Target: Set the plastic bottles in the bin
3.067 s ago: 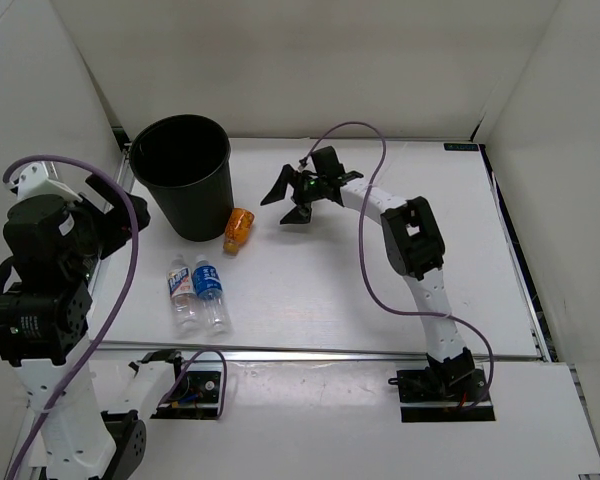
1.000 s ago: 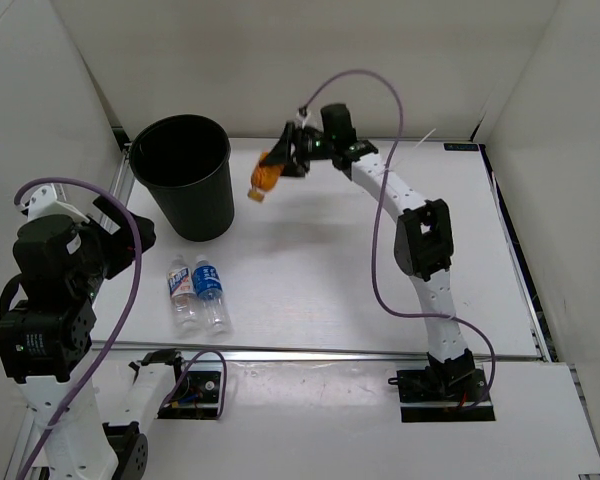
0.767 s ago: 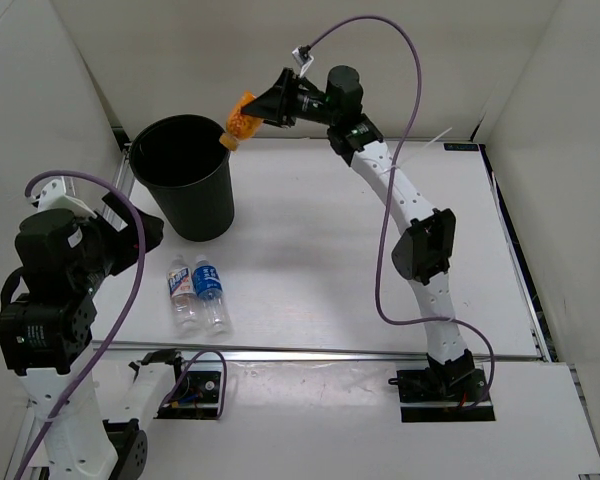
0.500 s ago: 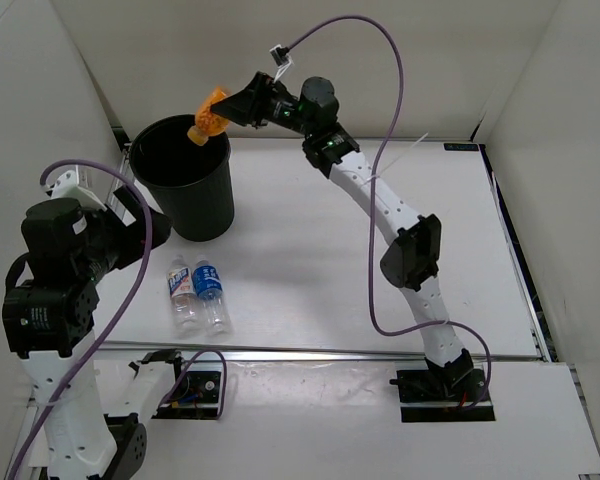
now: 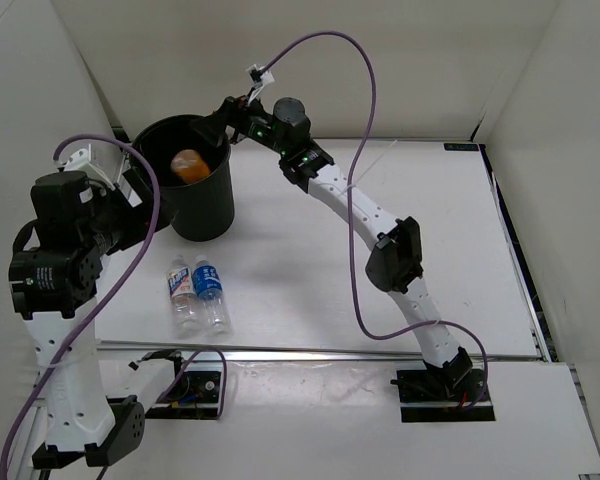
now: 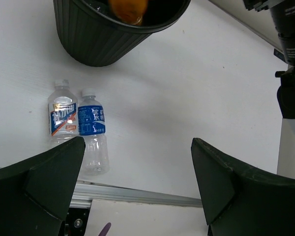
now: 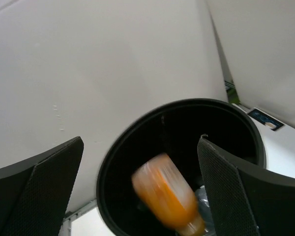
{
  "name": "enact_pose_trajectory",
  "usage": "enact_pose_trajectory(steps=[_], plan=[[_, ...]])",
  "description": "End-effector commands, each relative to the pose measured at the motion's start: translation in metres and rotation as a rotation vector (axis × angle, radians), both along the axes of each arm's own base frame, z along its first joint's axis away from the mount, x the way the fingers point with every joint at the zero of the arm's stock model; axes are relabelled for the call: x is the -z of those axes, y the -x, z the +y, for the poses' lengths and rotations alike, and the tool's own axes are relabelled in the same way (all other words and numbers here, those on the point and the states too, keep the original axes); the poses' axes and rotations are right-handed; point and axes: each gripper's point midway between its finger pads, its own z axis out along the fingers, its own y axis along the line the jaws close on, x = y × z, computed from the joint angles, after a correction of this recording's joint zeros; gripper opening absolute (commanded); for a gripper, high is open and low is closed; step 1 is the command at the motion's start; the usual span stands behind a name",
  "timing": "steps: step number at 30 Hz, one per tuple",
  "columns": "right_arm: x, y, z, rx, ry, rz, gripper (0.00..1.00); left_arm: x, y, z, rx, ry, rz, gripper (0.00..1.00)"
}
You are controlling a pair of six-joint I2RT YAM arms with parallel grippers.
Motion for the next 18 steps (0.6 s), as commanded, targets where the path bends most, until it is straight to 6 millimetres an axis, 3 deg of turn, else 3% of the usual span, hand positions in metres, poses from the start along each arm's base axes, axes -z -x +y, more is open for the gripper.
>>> enact_pose_trajectory(steps=[1, 4, 5, 7, 8, 10, 11, 12, 13, 14, 16, 17, 18], plan=[[-0.03, -0.005, -0.011, 0.057, -0.027, -0.115, 1.0, -0.012, 0.007, 0.004, -0.038, 0.002, -0.046, 1.0], [-0.06, 0.01, -0.023, 0.048, -0.033, -0.138, 1.0, -0.015, 0.006, 0.008, -0.08, 0.017, -0.07, 1.0], [-0.097, 0.027, -0.04, 0.05, -0.066, -0.17, 1.0, -0.017, 0.004, 0.01, -0.089, 0.012, -0.084, 1.0], [-0.128, 0.04, -0.06, 0.078, -0.113, -0.153, 1.0, -0.017, 0.0, 0.015, -0.122, 0.006, -0.102, 1.0], [-0.156, 0.045, -0.085, 0.108, -0.15, -0.155, 1.0, -0.008, -0.002, 0.017, -0.131, 0.001, -0.087, 1.0], [-0.166, 0.034, -0.113, 0.149, -0.166, -0.074, 1.0, -0.003, -0.007, 0.019, -0.148, 0.003, -0.123, 1.0], [-0.184, 0.037, -0.131, 0.16, -0.189, -0.067, 1.0, 0.008, -0.01, 0.02, -0.148, 0.003, -0.115, 1.0], [-0.177, 0.034, -0.14, 0.151, -0.159, -0.017, 1.0, 0.039, -0.015, 0.016, -0.138, 0.022, -0.047, 1.0], [-0.187, 0.035, -0.164, 0.137, -0.16, 0.003, 1.0, 0.044, -0.016, 0.005, -0.085, 0.052, -0.063, 1.0], [-0.19, 0.037, -0.176, 0.132, -0.151, 0.016, 1.0, 0.073, -0.018, -0.001, -0.067, 0.078, 0.012, 1.0], [-0.172, 0.028, -0.2, 0.158, -0.086, 0.081, 1.0, 0.096, -0.015, -0.01, -0.062, 0.151, 0.059, 1.0], [-0.181, 0.04, -0.212, 0.156, -0.081, 0.078, 1.0, 0.108, -0.014, -0.017, -0.044, 0.188, 0.077, 1.0], [-0.181, 0.046, -0.219, 0.144, -0.065, 0.085, 1.0, 0.133, -0.017, -0.02, -0.049, 0.212, 0.107, 1.0]])
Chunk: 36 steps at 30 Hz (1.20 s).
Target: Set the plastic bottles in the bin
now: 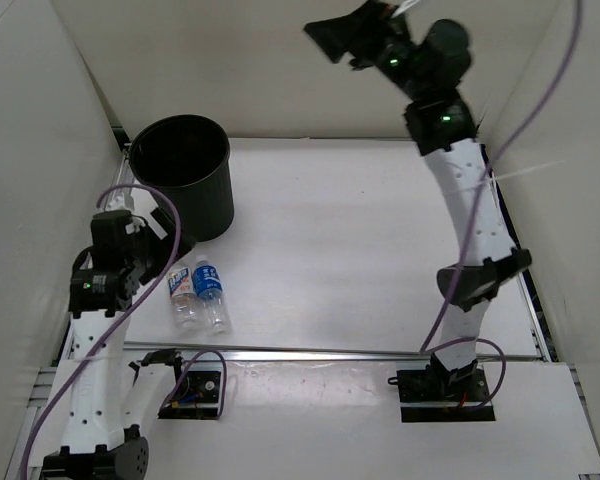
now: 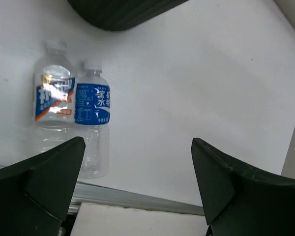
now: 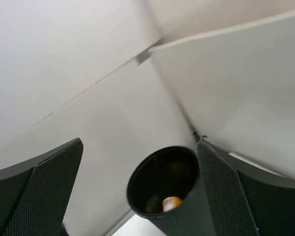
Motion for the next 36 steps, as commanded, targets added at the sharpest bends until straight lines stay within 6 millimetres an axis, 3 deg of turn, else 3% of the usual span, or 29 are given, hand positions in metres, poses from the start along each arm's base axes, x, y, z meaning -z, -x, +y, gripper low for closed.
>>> enact_pose_trajectory(steps=[1, 3, 7, 11, 15, 19, 31, 36], plan=[[-0.007, 0.031, -0.037, -0.041, 0.049, 0.073, 1.0, 0.03, -0.006, -0.02, 0.012, 0.147, -0.024, 1.0], [-0.005, 0.039, -0.043, -0.055, 0.067, 0.092, 1.0, 0.059, -0.003, -0.013, -0.035, 0.129, 0.011, 1.0], [-0.008, 0.065, -0.043, -0.136, 0.074, 0.106, 1.0, 0.091, 0.002, -0.001, -0.068, 0.064, 0.076, 1.0], [0.001, 0.077, -0.035, -0.203, 0.092, 0.158, 1.0, 0.115, 0.001, 0.004, -0.039, 0.006, 0.164, 1.0], [-0.005, 0.09, -0.035, -0.225, 0.087, 0.154, 1.0, 0.123, -0.004, 0.018, -0.072, -0.068, 0.182, 1.0], [-0.003, 0.097, -0.042, -0.222, 0.101, 0.167, 1.0, 0.139, -0.006, 0.02, -0.07, -0.081, 0.241, 1.0], [0.0, 0.103, -0.06, -0.198, 0.126, 0.164, 1.0, 0.189, -0.004, 0.033, -0.167, -0.118, 0.444, 1.0], [0.002, 0.102, -0.068, -0.176, 0.137, 0.16, 1.0, 0.201, -0.005, 0.035, -0.171, -0.14, 0.483, 1.0]])
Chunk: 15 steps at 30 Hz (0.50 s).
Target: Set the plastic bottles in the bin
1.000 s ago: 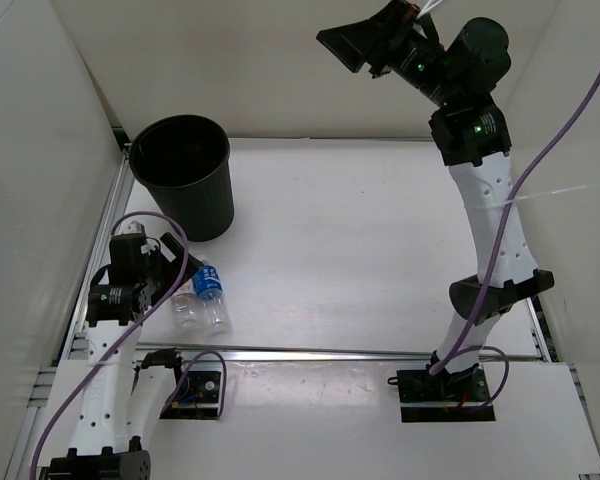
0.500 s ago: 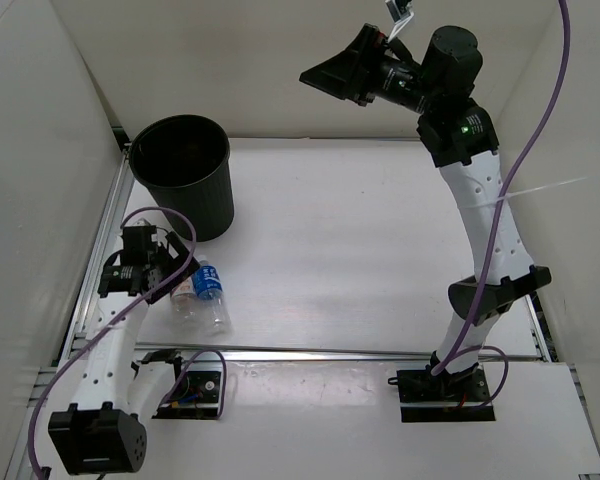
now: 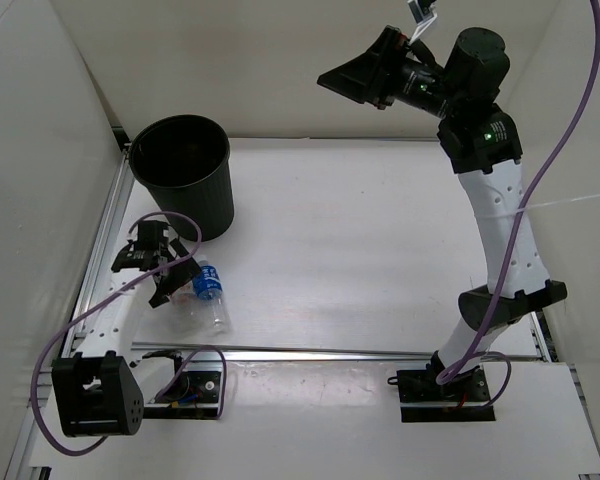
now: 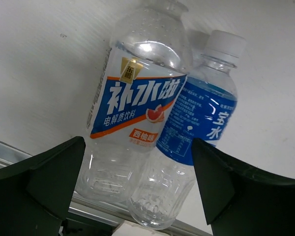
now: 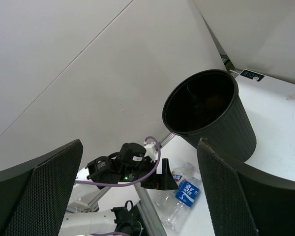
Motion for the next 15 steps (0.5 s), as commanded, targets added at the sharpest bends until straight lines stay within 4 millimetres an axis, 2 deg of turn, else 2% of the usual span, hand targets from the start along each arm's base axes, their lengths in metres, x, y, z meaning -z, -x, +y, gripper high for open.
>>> enact_pose_trajectory(steps=[1, 5, 9, 12, 15], plan=[[-0.012, 0.014, -0.008, -0.008, -0.001, -0.056, 1.0, 0.008, -0.001, 0.005, -0.015, -0.038, 0.012, 1.0], [-0.012, 0.014, -0.008, -0.008, -0.001, -0.056, 1.0, 0.015, 0.0, 0.006, -0.029, -0.042, 0.036, 1.0], [-0.003, 0.008, -0.009, 0.001, 0.01, -0.031, 1.0, 0.024, -0.001, 0.004, -0.027, -0.039, 0.06, 1.0], [-0.007, 0.009, -0.014, 0.01, 0.007, -0.039, 1.0, 0.033, 0.002, 0.003, -0.036, -0.035, 0.091, 1.0], [-0.009, 0.008, -0.022, 0.032, 0.007, -0.039, 1.0, 0.04, 0.005, 0.003, -0.044, -0.032, 0.113, 0.92]])
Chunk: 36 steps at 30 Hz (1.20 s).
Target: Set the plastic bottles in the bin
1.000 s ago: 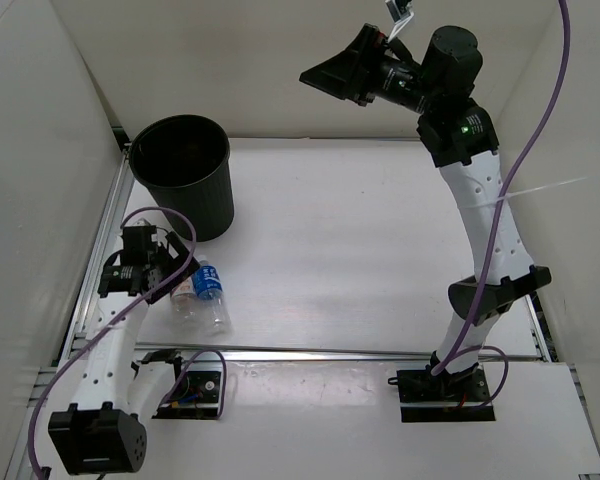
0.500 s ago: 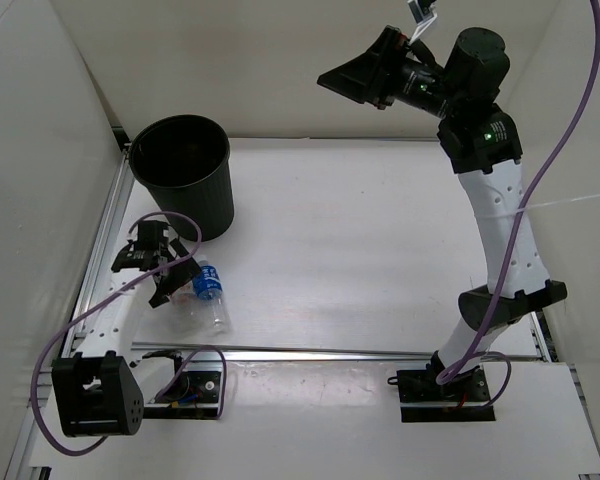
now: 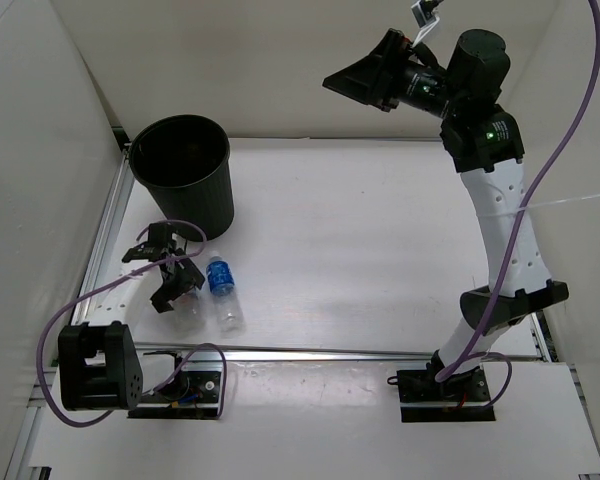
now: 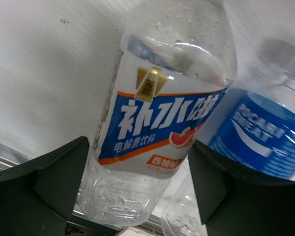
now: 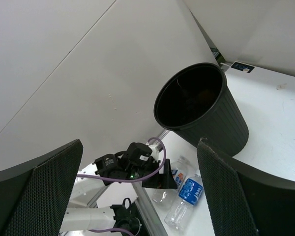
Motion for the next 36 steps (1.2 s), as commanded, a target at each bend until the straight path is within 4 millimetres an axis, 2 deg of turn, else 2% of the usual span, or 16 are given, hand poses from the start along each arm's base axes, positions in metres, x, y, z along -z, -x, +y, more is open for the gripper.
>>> enact_pose_trajectory(steps=[1, 2, 7, 10, 14, 15, 21, 22, 25, 27, 28, 30, 31, 33, 35, 36], plan=[[-0.018, 0.018, -0.013, 0.005, -0.011, -0.066, 1.0, 0.002, -0.004, 0.002, -0.016, -0.015, -0.022, 0.89], [-0.015, 0.014, -0.016, 0.014, -0.008, -0.058, 1.0, 0.002, -0.005, 0.002, -0.025, -0.012, -0.023, 0.77], [-0.011, 0.017, -0.019, 0.014, -0.002, -0.045, 1.0, 0.002, -0.005, 0.003, -0.038, -0.017, -0.025, 0.49], [-0.013, 0.019, -0.024, 0.023, -0.002, -0.045, 1.0, -0.02, -0.016, 0.005, -0.052, -0.023, -0.097, 0.36], [-0.002, 0.018, -0.025, 0.034, 0.02, -0.023, 1.0, -0.082, -0.039, 0.011, -0.1, -0.043, -0.283, 0.36], [0.002, 0.016, -0.024, 0.034, 0.024, -0.013, 1.0, -0.112, -0.051, 0.013, -0.118, -0.047, -0.365, 0.36], [0.014, 0.015, -0.025, 0.035, 0.05, -0.008, 1.0, -0.234, -0.047, 0.029, -0.213, -0.124, -0.618, 0.36], [0.014, 0.015, -0.025, 0.035, 0.05, -0.008, 1.0, -0.269, -0.047, 0.031, -0.227, -0.121, -0.71, 0.36], [0.018, 0.014, -0.025, 0.035, 0.054, 0.002, 1.0, -0.331, -0.056, 0.033, -0.252, -0.108, -0.887, 0.36], [0.018, 0.014, -0.025, 0.035, 0.054, 0.002, 1.0, -0.348, -0.073, 0.031, -0.21, -0.116, -0.928, 0.37], [0.022, 0.01, -0.023, 0.035, 0.057, 0.012, 1.0, -0.371, -0.084, 0.028, -0.197, -0.108, -0.999, 0.38], [0.016, 0.01, -0.023, 0.036, 0.056, -0.013, 1.0, -0.371, -0.115, 0.024, -0.151, -0.125, -0.982, 0.38], [0.016, 0.007, -0.022, 0.036, 0.056, -0.011, 1.0, -0.388, -0.127, 0.018, -0.126, -0.119, -1.021, 0.4], [0.015, 0.005, -0.022, 0.036, 0.055, -0.015, 1.0, -0.375, -0.162, 0.011, -0.088, -0.126, -0.972, 0.41], [0.011, 0.008, -0.022, 0.027, 0.051, -0.026, 1.0, -0.386, -0.182, 0.003, -0.057, -0.118, -0.99, 0.49], [0.011, 0.008, -0.022, 0.027, 0.051, -0.026, 1.0, -0.372, -0.2, 0.002, -0.044, -0.13, -0.949, 0.58]])
